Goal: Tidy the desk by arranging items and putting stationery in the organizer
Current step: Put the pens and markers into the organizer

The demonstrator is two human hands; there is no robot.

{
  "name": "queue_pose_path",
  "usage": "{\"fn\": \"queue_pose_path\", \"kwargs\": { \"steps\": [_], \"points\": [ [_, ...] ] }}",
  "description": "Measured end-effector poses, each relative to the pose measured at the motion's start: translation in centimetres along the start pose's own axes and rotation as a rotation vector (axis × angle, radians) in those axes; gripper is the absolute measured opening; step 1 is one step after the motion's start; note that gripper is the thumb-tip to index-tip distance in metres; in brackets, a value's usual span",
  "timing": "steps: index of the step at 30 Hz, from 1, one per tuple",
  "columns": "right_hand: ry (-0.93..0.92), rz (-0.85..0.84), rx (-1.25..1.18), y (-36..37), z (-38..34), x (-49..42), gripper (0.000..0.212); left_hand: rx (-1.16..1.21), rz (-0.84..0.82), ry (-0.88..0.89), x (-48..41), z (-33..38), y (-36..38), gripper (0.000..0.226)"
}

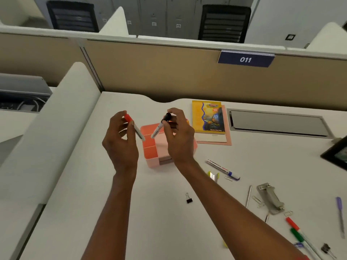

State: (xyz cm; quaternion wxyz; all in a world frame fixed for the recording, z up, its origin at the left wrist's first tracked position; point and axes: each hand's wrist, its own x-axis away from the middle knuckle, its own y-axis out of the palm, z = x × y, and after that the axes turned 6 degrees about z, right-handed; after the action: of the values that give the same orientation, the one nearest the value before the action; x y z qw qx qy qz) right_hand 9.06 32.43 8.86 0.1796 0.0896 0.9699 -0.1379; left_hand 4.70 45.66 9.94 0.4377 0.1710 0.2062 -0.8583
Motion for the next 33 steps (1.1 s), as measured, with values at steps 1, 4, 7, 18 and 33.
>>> {"fn": "queue_pose_path", "kwargs": {
  "steps": [1,4,7,18,33],
  "points": [
    [-0.012,-0.021,0.017,0.7,0.1,-0.2,0.027,0.001,-0.003,-0.002,-0.1,-0.5,0.0,0.03],
    [-0.017,-0.079,0.083,2.2,0.6,-0.5,0.027,-0.008,-0.035,-0.017,-0.1,-1.9,0.4,0.03],
    [-0.023,-0.113,0.113,3.2,1.0,-0.5,0.026,-0.02,-0.086,-0.039,0.0,-3.3,1.1,0.03],
    [0.018,-0.241,0.262,5.3,3.3,0.3,0.026,-0.1,-0.214,-0.215,1.1,-7.2,2.7,0.022],
    [0.103,-0.375,0.331,6.7,4.8,0.7,0.032,-0.242,-0.22,-0.161,2.9,-7.1,2.6,0.04]
  ]
}}
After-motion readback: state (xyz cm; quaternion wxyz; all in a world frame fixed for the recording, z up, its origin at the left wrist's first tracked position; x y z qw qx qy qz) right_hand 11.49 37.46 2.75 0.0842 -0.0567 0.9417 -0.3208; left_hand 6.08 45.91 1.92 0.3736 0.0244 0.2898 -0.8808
